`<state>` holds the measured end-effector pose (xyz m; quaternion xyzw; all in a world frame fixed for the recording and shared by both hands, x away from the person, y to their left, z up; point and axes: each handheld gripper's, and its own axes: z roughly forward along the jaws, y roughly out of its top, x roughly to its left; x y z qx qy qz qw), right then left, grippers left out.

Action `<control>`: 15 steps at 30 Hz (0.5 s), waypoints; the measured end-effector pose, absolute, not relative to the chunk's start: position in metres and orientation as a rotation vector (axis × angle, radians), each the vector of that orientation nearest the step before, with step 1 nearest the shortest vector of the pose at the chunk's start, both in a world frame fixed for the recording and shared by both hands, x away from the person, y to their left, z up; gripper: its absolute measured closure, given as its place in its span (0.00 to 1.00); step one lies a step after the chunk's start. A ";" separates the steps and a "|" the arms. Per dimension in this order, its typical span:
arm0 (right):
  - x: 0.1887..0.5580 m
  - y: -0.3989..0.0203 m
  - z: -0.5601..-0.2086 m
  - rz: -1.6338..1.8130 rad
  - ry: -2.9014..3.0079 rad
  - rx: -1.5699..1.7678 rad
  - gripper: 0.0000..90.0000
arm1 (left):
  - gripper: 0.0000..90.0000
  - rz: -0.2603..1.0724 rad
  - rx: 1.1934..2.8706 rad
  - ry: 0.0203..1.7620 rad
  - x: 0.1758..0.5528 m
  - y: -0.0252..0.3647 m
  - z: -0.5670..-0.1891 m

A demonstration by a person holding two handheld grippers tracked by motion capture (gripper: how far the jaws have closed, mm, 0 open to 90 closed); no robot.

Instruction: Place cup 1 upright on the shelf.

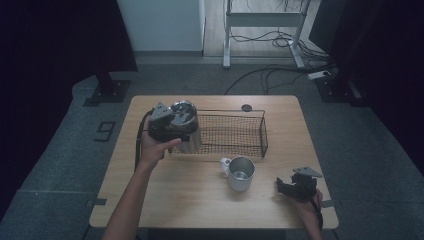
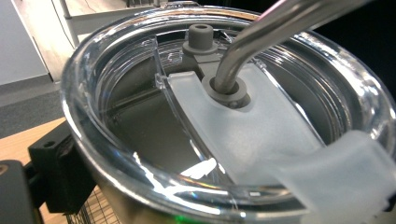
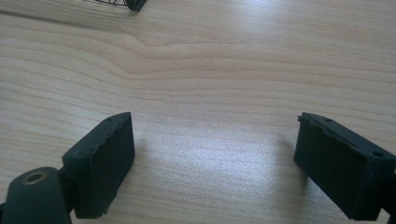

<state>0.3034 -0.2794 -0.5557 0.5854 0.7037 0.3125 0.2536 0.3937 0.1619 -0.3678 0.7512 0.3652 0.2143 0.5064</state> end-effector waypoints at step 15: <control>0.303 -0.280 -0.556 0.854 1.911 1.591 0.14 | 0.04 0.518 1.834 0.909 0.413 0.152 -0.372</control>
